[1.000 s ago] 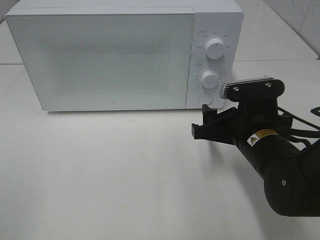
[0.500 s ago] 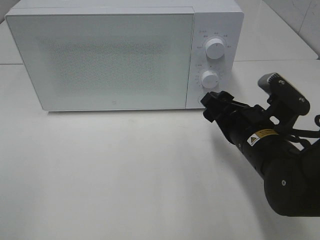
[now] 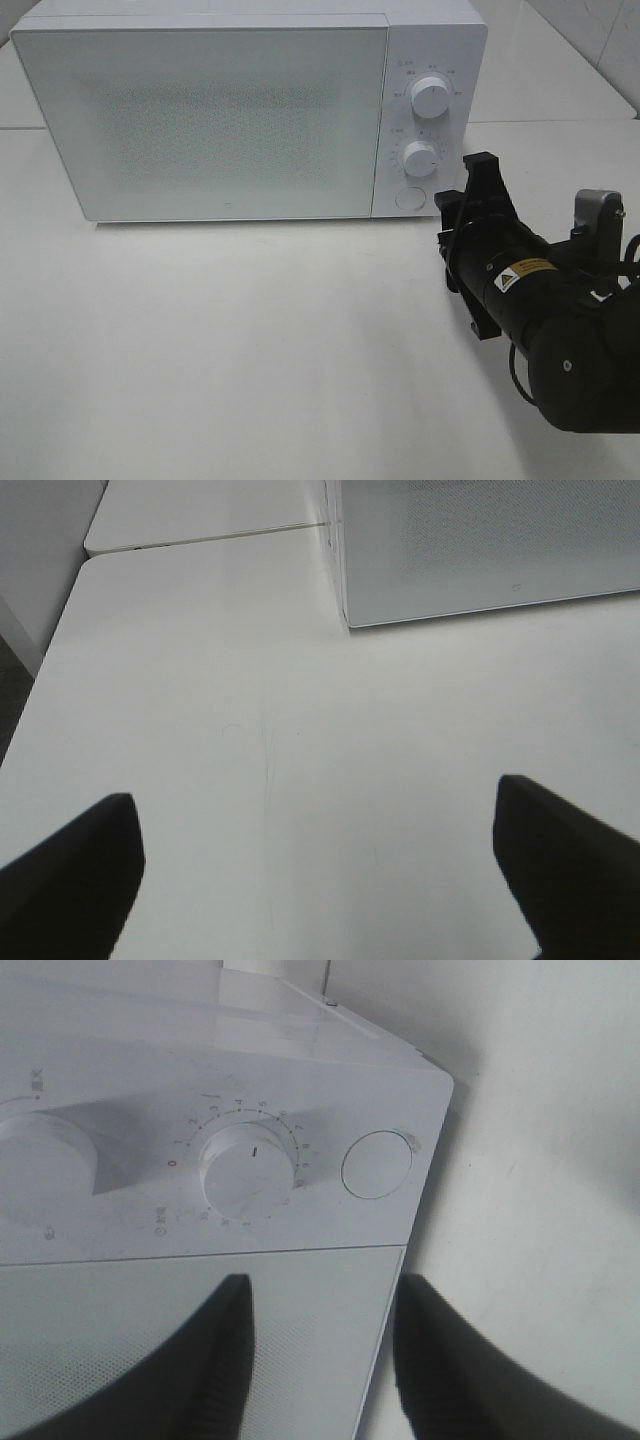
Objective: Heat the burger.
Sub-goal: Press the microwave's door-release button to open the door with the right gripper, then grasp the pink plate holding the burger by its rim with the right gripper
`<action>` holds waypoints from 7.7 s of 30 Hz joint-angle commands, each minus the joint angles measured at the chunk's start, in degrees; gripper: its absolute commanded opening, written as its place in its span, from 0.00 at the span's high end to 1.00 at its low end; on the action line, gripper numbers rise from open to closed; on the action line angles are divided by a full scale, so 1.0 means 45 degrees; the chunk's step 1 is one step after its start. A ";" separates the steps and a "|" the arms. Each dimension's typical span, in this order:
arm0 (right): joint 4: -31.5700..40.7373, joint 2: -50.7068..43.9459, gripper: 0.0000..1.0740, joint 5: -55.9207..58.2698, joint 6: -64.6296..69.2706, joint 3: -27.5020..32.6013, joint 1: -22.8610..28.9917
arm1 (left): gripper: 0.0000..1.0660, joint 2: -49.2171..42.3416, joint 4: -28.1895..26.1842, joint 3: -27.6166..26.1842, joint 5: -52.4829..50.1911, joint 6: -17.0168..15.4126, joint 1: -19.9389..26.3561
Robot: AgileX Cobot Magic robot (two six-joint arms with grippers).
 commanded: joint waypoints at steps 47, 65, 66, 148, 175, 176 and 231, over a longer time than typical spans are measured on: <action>-0.0777 0.2330 1.00 0.1401 0.2190 -0.2941 -0.1719 | 0.18 -0.0242 0.0000 -0.0013 0.0013 0.0025 0.0025; -0.1426 0.3552 1.00 0.2279 0.2088 -0.4545 -0.2572 | 0.18 -0.0242 0.0000 -0.0013 0.0013 0.0025 0.0025; -0.1426 0.3680 1.00 0.2266 0.2088 -0.4660 -0.2572 | 0.18 -0.0242 0.0000 -0.0013 0.0013 0.0025 0.0025; -0.0407 0.3985 1.00 0.1642 0.0000 -0.7385 -0.2967 | 0.18 -0.0242 0.0000 -0.0013 0.0013 0.0025 0.0025; -0.0357 0.1286 1.00 0.4915 -0.0395 -0.3769 -0.2381 | 0.18 -0.0242 0.0000 -0.0013 0.0013 0.0025 0.0025; -0.0357 0.1286 1.00 0.4915 -0.0395 -0.3769 -0.2381 | 0.18 -0.0242 0.0000 -0.0013 0.0013 0.0025 0.0025; -0.9689 -0.4113 0.99 2.4917 -2.0754 -0.7232 -0.4049 | 0.18 -0.0242 0.0000 -0.0013 0.0013 0.0025 0.0025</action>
